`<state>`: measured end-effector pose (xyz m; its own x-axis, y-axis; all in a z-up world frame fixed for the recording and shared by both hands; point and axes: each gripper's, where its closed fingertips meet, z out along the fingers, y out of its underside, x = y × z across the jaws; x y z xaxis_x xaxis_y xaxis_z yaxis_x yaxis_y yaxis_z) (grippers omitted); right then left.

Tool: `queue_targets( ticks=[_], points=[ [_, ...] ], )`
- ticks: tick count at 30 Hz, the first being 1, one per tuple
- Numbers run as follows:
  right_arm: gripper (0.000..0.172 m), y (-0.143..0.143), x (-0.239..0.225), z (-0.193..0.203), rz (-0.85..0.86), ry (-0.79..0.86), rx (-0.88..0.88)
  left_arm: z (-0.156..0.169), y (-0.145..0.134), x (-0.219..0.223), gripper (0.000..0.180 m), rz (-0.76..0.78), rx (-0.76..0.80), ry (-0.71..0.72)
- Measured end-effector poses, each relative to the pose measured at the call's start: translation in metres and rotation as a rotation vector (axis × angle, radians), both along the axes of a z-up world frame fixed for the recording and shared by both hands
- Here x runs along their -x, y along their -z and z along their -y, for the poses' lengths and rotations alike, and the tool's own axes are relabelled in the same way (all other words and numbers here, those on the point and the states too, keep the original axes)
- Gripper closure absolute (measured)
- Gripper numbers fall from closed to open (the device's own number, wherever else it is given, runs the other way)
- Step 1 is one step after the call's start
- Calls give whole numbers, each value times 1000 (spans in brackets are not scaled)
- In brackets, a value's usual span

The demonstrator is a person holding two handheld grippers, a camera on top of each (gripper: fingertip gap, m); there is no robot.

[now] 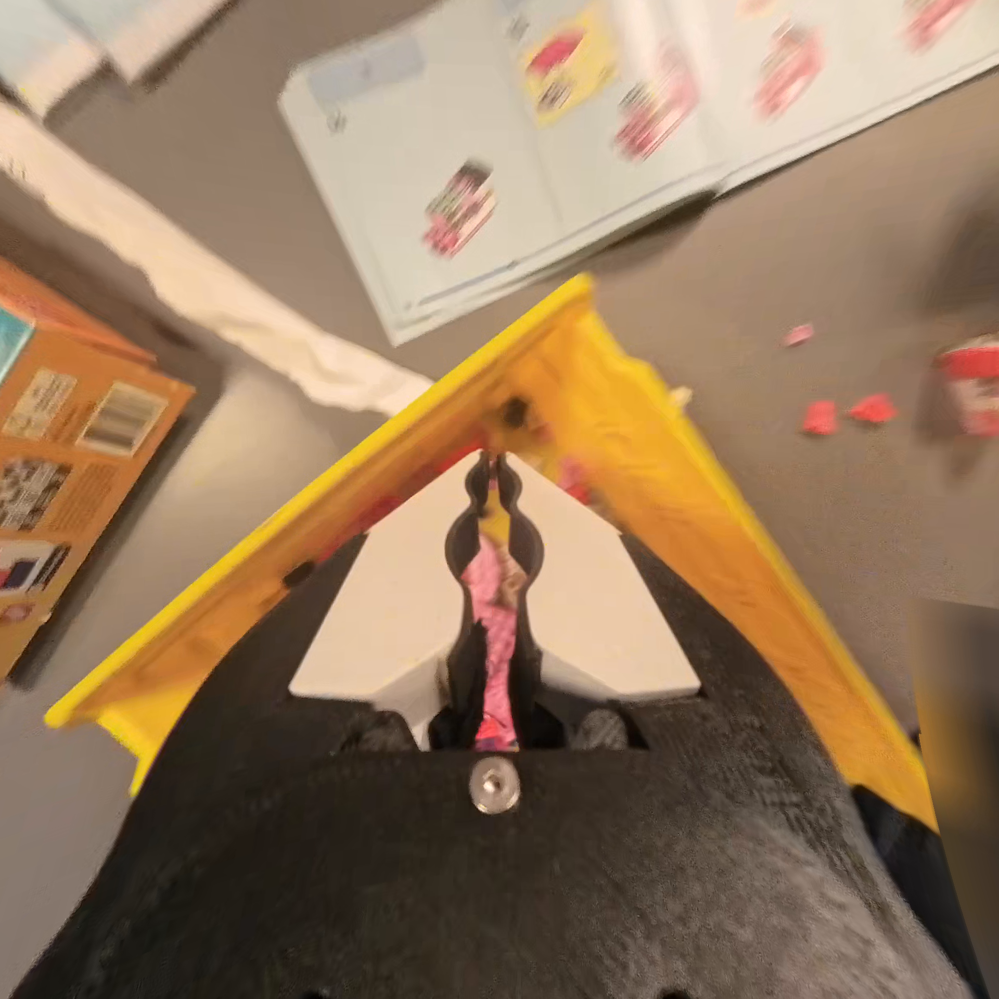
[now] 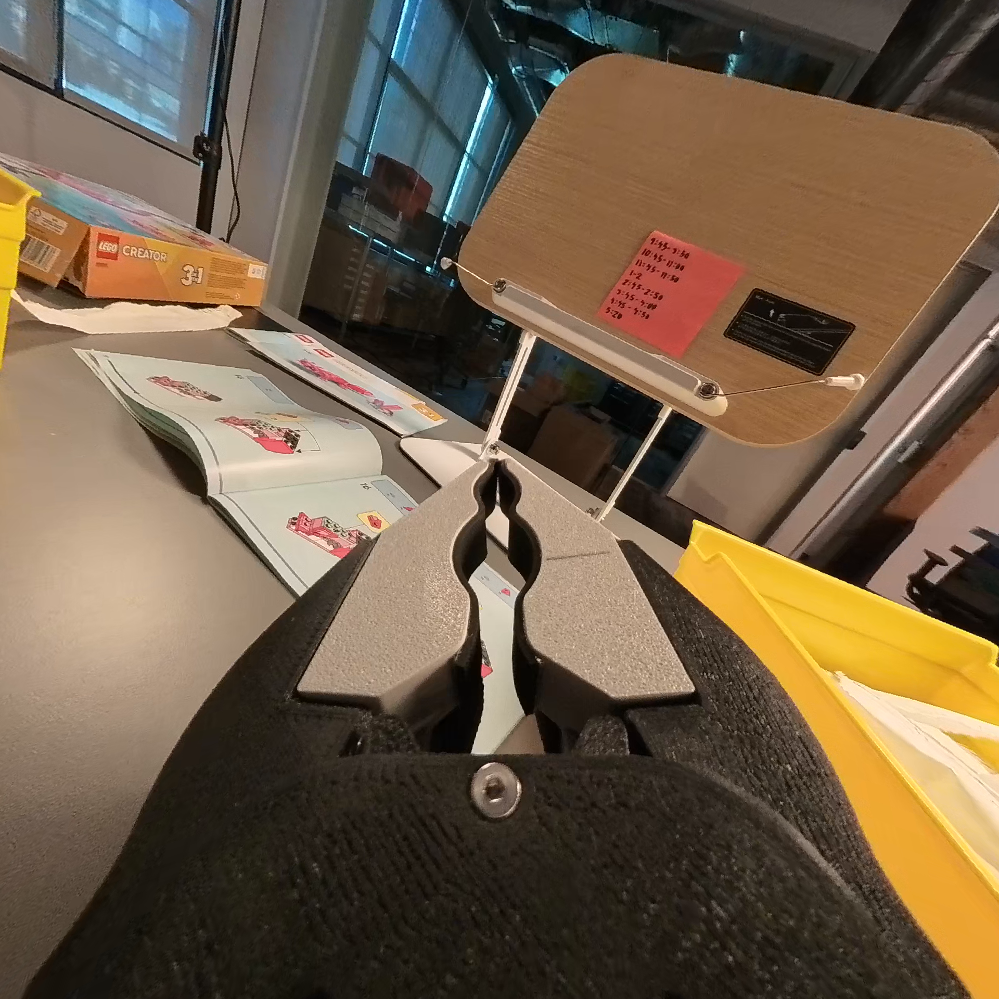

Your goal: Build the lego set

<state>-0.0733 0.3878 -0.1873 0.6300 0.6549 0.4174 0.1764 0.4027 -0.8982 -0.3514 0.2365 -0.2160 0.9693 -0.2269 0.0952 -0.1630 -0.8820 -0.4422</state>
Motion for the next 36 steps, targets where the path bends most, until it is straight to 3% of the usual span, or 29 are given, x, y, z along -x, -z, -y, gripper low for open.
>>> queue_targets(
  ticks=[3, 6, 9, 13, 21, 31, 36],
  points=[
    [172, -2, -1, 1, -14, -6, -2, -12, -36, -51, 179, 135, -79, 87],
    [172, -5, -3, 2, -35, -11, 0, -12, -47, -118, 179, 240, -48, 242],
    [172, -7, -5, 2, -57, -20, 8, -12, -34, -176, 179, 245, 32, 386],
    [172, -8, -5, 3, -68, -33, 11, -19, 5, -227, 179, 231, 185, 489],
    [172, -10, -7, 2, -98, -42, 25, -41, 62, -252, 179, 223, 338, 487],
    [172, -12, -9, -1, -126, -43, 43, -51, 78, -244, 178, 143, 333, 398],
    [172, -13, -10, -1, -133, -42, 45, -59, 75, -241, 174, 131, 231, 344]
  ],
)
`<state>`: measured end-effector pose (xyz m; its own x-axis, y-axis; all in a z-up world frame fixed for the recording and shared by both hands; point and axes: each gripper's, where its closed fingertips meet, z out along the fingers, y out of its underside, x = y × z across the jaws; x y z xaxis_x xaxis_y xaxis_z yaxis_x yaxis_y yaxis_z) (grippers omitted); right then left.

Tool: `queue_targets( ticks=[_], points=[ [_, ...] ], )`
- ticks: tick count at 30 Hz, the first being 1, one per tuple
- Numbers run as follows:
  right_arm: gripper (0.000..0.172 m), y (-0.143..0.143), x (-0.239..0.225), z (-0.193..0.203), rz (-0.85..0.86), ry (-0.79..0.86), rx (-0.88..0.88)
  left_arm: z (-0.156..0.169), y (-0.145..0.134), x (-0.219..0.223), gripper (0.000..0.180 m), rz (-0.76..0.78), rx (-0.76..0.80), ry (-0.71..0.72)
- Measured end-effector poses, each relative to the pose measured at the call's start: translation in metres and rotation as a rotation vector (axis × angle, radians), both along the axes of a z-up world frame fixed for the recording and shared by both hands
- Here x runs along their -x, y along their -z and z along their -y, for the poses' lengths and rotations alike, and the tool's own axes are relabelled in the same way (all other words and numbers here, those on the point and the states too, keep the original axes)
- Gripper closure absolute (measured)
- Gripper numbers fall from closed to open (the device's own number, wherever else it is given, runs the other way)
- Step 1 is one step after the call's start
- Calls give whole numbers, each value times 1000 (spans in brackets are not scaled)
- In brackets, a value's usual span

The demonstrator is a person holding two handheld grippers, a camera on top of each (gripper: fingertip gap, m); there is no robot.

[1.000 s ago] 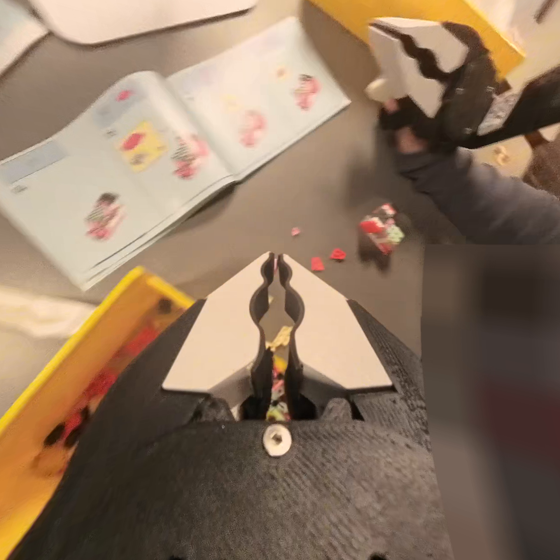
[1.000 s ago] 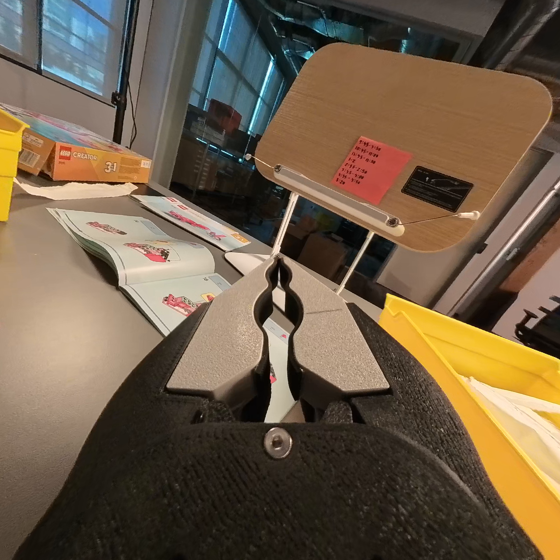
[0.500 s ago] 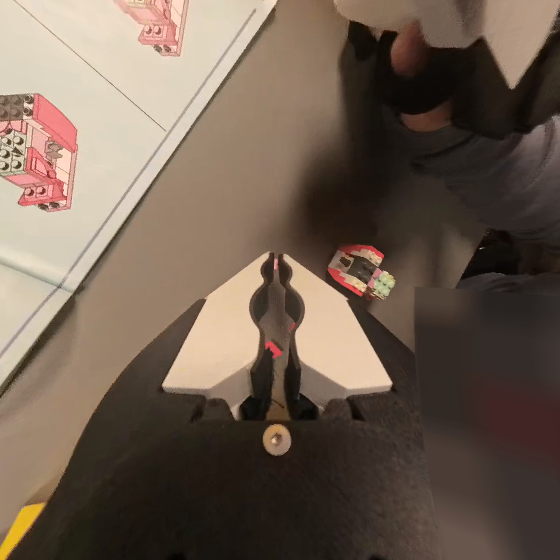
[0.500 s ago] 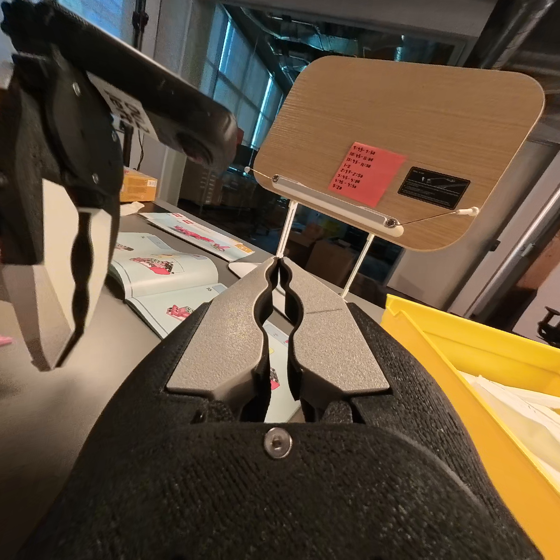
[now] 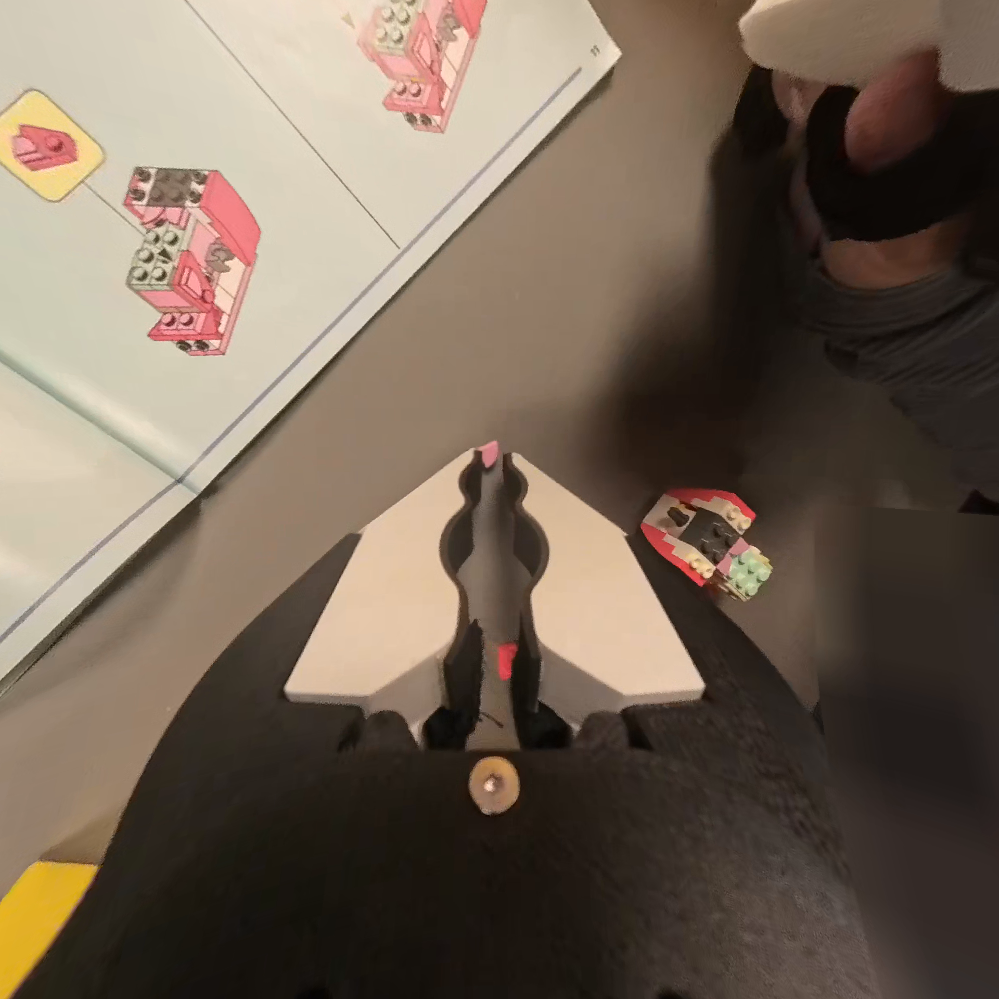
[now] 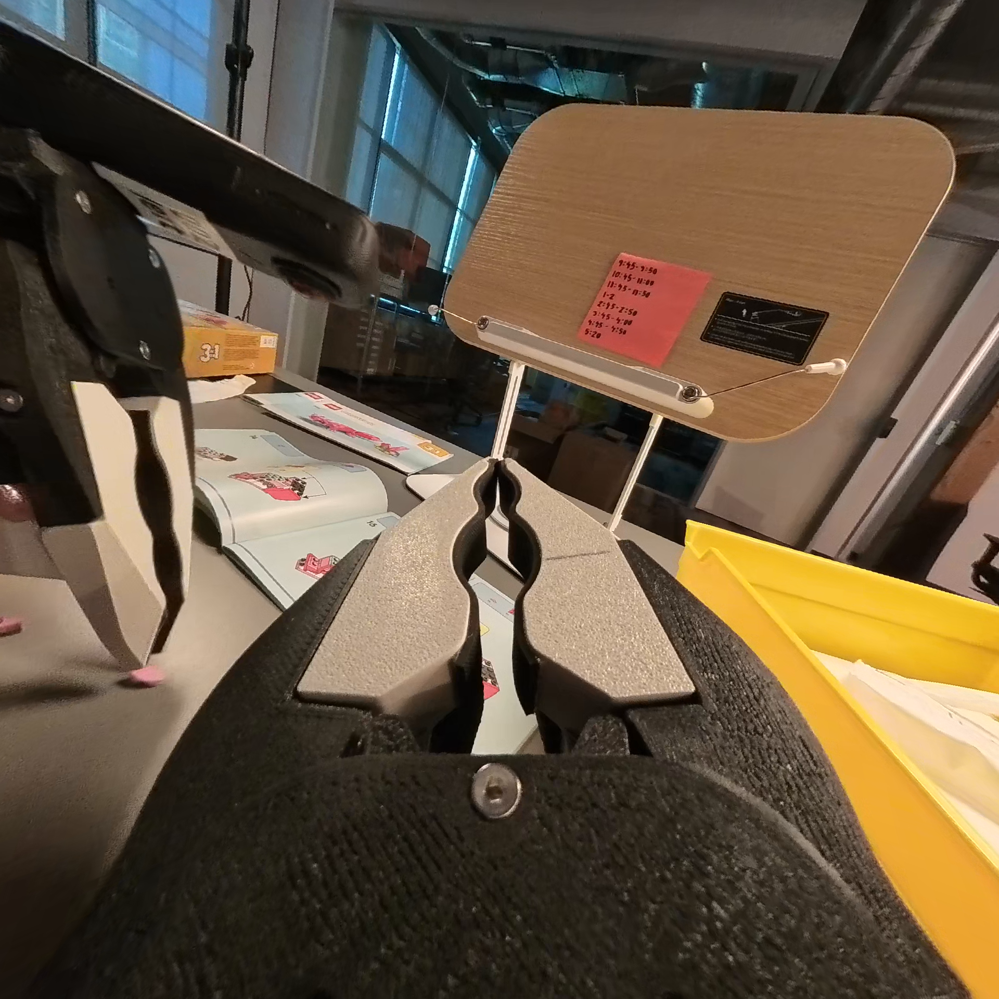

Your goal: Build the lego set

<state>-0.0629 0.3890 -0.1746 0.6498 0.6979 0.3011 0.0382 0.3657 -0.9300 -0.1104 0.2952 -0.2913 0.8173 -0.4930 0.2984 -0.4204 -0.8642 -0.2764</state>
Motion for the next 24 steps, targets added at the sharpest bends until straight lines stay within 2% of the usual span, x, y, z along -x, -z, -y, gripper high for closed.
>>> queue_targets(
  ticks=[7, 12, 15, 17, 18, 24],
  points=[
    [172, -2, -2, 0, -16, 2, 5, -14, -16, 17, 170, -22, -157, -134],
    [172, -4, -5, 1, -36, -2, 11, -30, -25, 71, 172, -148, -328, -243],
    [172, -5, -6, 2, -45, -3, 13, -30, -33, 102, 173, -155, -418, -280],
    [172, -4, -6, 1, -44, -1, 13, -29, -45, 106, 173, -132, -498, -246],
    [172, -4, -6, 1, -45, 0, 14, -27, -48, 114, 173, -169, -534, -226],
    [172, -5, -9, -2, -65, 6, 30, -1, -42, 151, 171, -319, -597, -86]
  ],
)
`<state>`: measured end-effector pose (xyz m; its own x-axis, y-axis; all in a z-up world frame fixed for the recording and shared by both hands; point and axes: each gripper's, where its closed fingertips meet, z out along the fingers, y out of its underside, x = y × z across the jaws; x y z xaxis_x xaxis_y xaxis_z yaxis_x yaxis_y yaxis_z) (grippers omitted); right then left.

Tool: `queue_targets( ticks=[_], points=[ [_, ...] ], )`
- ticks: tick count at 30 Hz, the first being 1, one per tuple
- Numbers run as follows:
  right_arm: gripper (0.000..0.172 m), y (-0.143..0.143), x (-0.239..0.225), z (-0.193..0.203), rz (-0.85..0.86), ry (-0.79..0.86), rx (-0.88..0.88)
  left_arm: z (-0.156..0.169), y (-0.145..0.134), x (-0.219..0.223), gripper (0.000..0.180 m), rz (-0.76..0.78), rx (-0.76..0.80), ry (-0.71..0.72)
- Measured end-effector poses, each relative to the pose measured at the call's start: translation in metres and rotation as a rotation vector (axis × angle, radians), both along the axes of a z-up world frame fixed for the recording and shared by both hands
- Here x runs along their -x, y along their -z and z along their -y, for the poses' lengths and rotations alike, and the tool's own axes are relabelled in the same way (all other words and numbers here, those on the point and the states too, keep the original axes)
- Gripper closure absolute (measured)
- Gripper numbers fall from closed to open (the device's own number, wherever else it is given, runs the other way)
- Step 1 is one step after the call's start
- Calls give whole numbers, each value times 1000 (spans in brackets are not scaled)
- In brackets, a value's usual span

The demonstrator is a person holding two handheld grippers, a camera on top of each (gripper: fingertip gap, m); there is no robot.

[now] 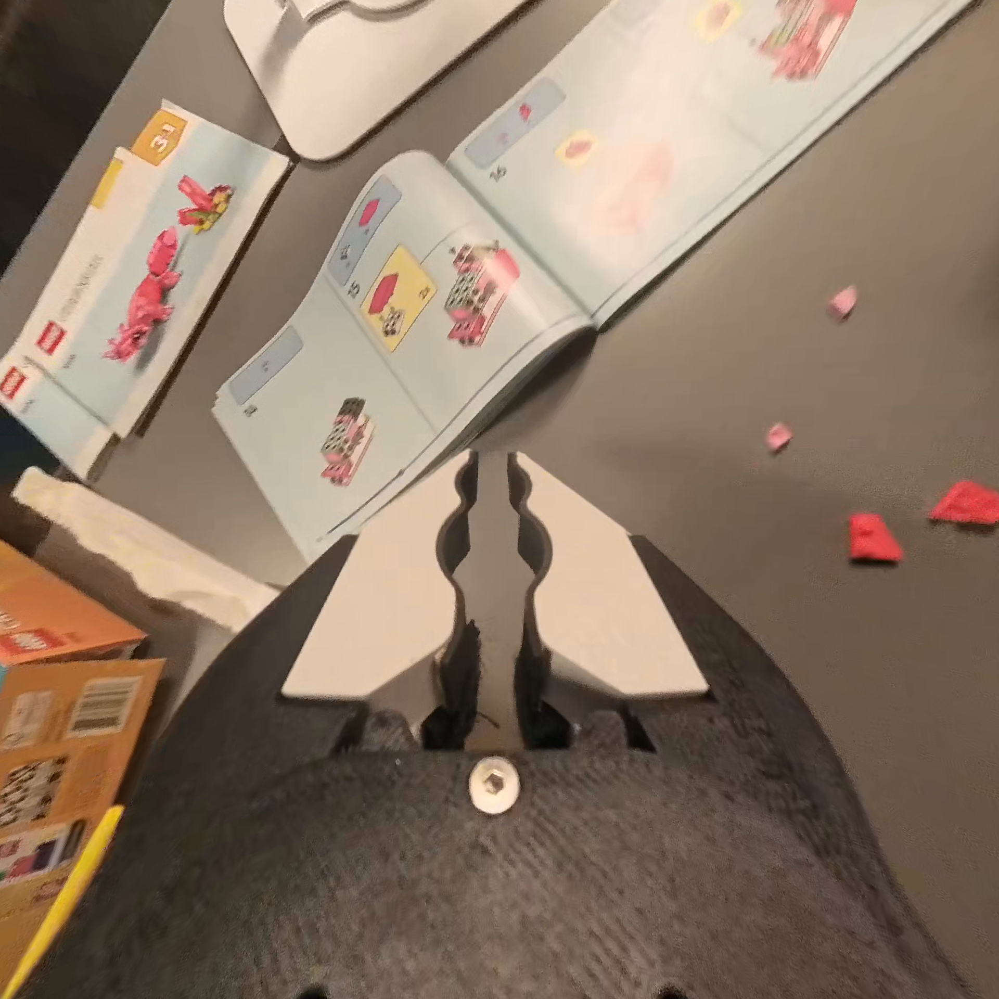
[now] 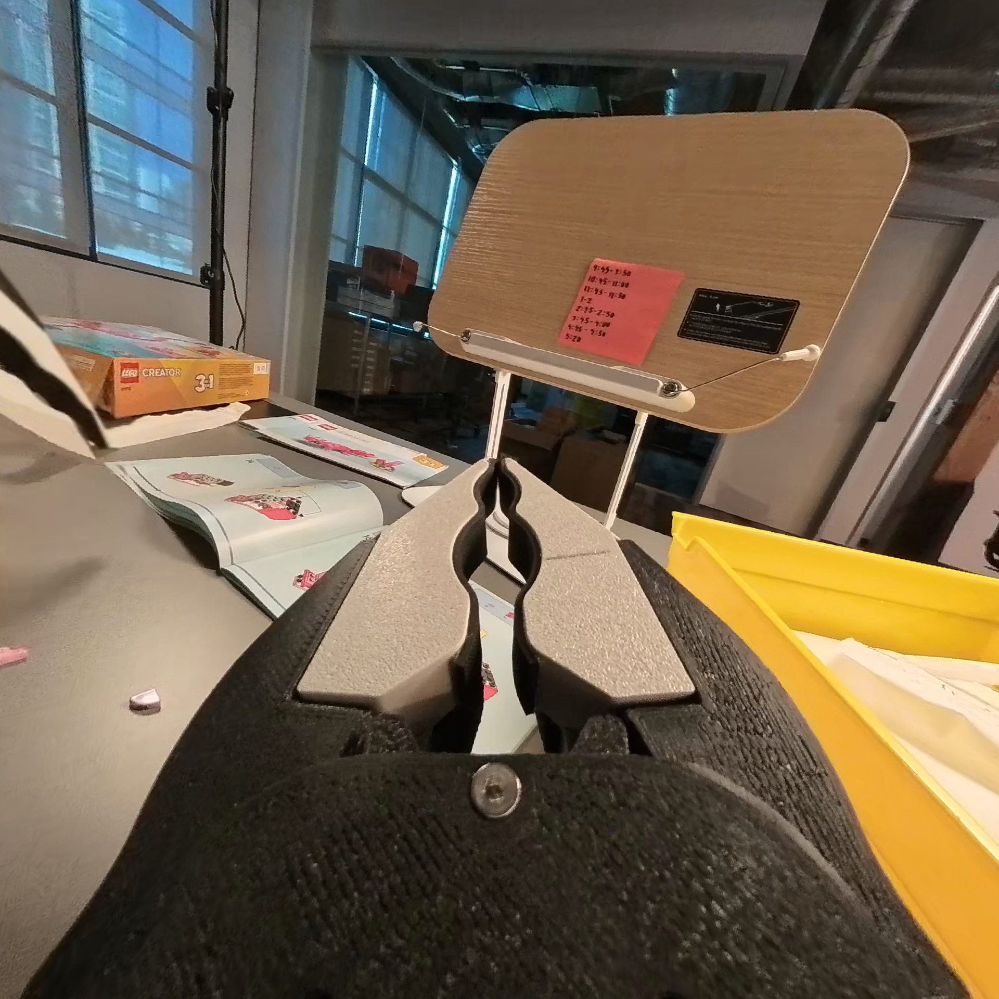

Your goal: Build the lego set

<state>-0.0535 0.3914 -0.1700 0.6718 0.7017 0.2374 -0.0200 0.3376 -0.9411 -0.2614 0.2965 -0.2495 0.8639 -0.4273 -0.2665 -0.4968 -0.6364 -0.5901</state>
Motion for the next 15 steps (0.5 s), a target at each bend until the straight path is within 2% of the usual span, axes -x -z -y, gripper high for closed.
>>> queue_targets(
  ticks=[6, 10, 13, 15],
  points=[
    [172, 1, 1, 0, 5, 1, -2, 16, -7, 47, 169, -65, -45, -18],
    [172, 2, 3, -1, 16, -3, -3, -4, -37, 78, 171, 16, -133, -228],
    [172, 0, 3, 3, 20, -6, -19, -34, -83, 46, 171, 218, -303, -314],
    [172, 1, 2, 4, 26, -4, -22, -44, -102, 2, 164, 367, -363, -289]
  ],
)
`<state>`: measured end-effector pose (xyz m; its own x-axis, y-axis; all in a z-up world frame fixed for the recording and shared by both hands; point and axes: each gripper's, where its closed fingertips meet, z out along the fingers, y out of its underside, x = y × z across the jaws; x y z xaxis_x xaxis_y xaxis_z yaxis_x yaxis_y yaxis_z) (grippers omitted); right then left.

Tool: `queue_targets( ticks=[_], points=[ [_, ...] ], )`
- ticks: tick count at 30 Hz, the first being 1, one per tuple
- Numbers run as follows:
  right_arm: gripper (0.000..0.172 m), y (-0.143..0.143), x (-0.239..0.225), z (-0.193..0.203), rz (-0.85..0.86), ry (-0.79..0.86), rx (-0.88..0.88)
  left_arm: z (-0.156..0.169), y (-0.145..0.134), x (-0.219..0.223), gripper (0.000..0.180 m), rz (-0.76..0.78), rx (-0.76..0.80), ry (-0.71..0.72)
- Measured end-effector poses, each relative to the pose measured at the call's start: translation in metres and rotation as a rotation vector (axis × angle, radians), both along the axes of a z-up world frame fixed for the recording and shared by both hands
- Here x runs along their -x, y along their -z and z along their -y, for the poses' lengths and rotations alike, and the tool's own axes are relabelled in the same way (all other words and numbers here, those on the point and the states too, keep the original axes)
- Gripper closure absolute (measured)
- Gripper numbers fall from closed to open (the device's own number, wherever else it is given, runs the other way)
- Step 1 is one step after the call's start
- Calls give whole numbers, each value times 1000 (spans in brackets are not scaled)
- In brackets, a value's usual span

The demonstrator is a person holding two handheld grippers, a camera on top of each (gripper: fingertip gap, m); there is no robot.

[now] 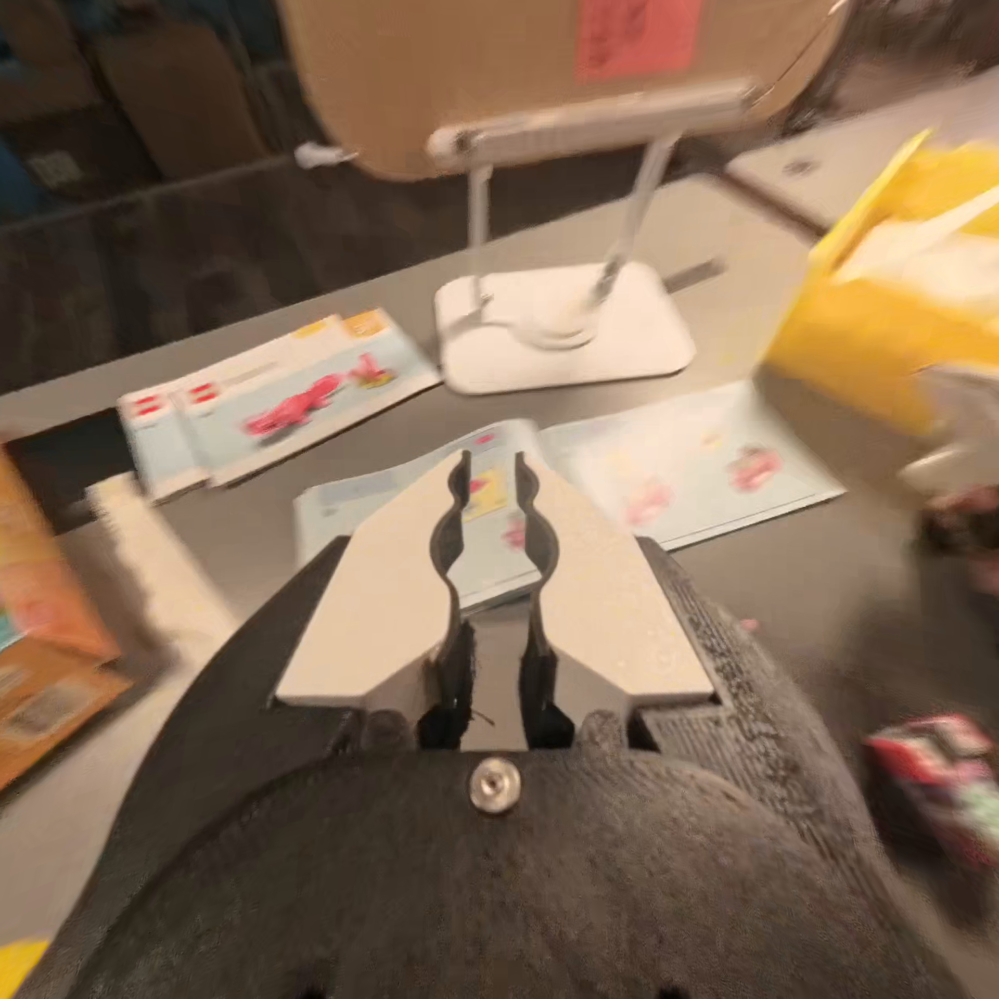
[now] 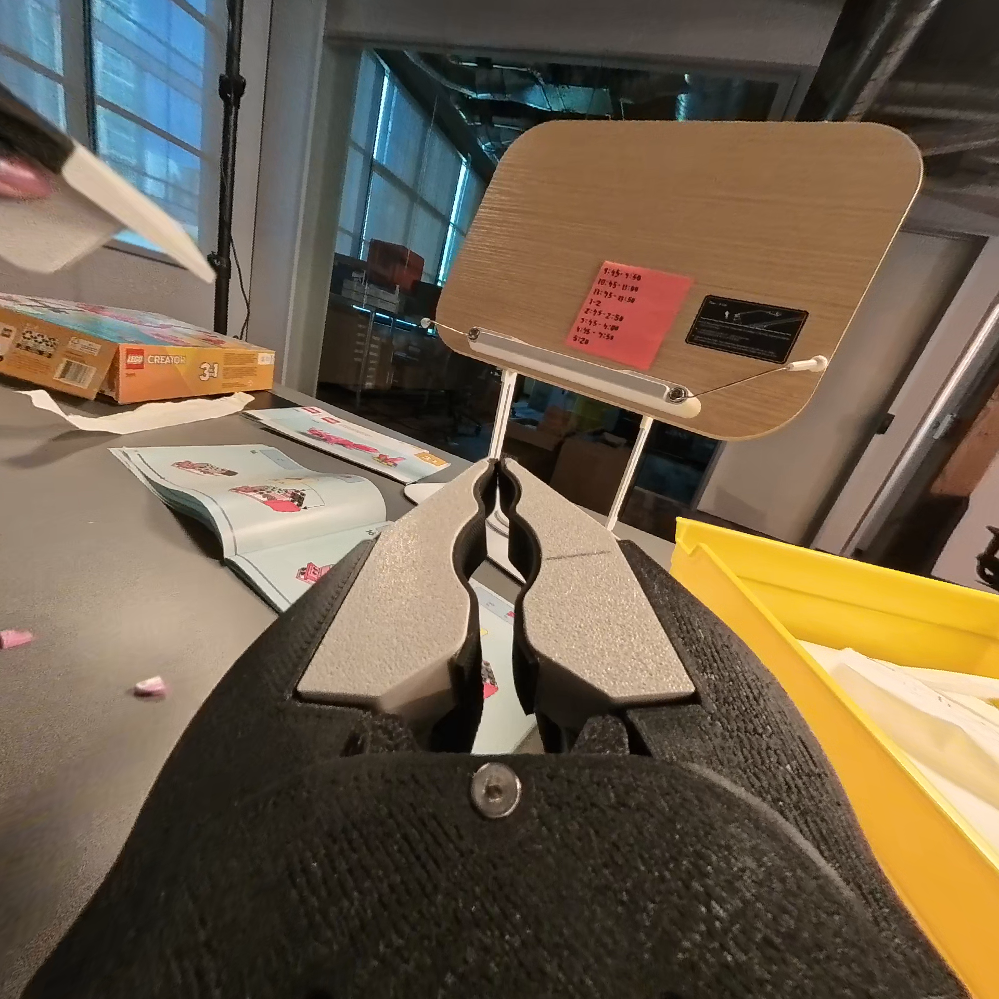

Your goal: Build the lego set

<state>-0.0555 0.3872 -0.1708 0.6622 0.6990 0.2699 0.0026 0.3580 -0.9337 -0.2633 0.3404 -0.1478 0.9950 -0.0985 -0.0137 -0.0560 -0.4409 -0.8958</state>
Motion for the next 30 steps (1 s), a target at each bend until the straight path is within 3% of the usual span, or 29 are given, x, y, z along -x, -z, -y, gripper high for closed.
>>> queue_targets(
  ticks=[4, 8, 12, 14, 18, 20, 25, 30],
  points=[
    [172, 0, -2, 1, -1, 2, -3, 12, 4, -73, 147, 42, -71, 84],
    [172, 1, 1, 1, 11, -4, -1, 35, 29, -92, 140, -11, -177, 46],
    [172, 3, 6, 5, 37, -18, -17, 54, 51, -98, 137, -47, -228, 108],
    [172, 3, 8, 7, 45, -29, -22, 62, 61, -102, 137, -28, -192, 170],
    [172, 6, 13, 5, 69, -23, -29, 75, 96, -102, 135, 37, 59, 210],
    [172, 7, 14, 3, 76, -16, -26, 86, 106, -115, 135, 98, 153, 313],
    [172, 7, 16, 3, 83, -18, -34, 100, 111, -114, 134, 27, 180, 388],
    [172, 6, 17, -4, 60, 14, -13, 102, 116, -103, 134, 43, 209, 295]
  ],
)
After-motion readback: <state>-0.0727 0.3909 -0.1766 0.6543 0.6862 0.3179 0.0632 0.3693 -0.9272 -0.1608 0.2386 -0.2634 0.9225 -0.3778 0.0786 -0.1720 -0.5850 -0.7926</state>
